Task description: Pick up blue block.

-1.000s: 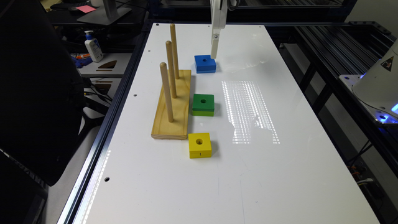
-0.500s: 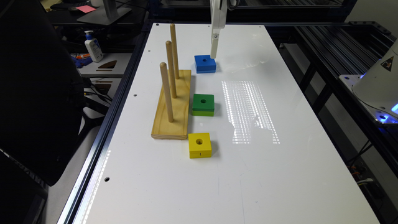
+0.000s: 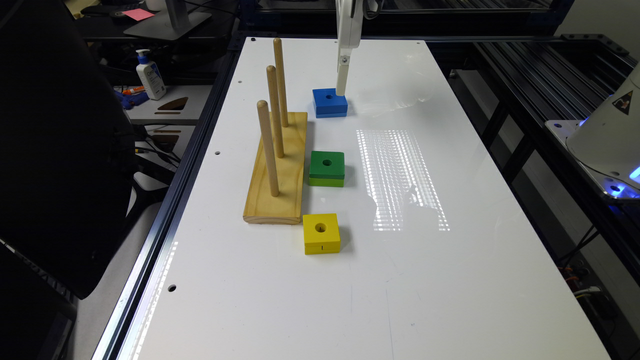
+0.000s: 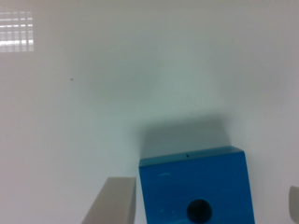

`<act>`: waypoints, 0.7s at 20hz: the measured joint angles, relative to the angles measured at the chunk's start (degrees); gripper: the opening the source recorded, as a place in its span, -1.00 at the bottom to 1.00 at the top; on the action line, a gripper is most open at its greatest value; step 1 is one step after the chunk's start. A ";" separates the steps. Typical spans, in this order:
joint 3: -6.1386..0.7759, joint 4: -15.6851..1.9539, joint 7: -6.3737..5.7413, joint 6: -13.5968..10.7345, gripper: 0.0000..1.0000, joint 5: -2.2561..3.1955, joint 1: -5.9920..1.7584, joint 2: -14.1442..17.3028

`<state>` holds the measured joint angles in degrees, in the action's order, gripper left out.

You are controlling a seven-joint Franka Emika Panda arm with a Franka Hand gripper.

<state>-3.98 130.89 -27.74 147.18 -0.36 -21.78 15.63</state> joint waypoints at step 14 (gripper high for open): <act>-0.19 -1.51 0.00 3.99 1.00 0.00 0.32 5.19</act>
<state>-4.17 129.38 -27.75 151.17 -0.36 -21.47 20.82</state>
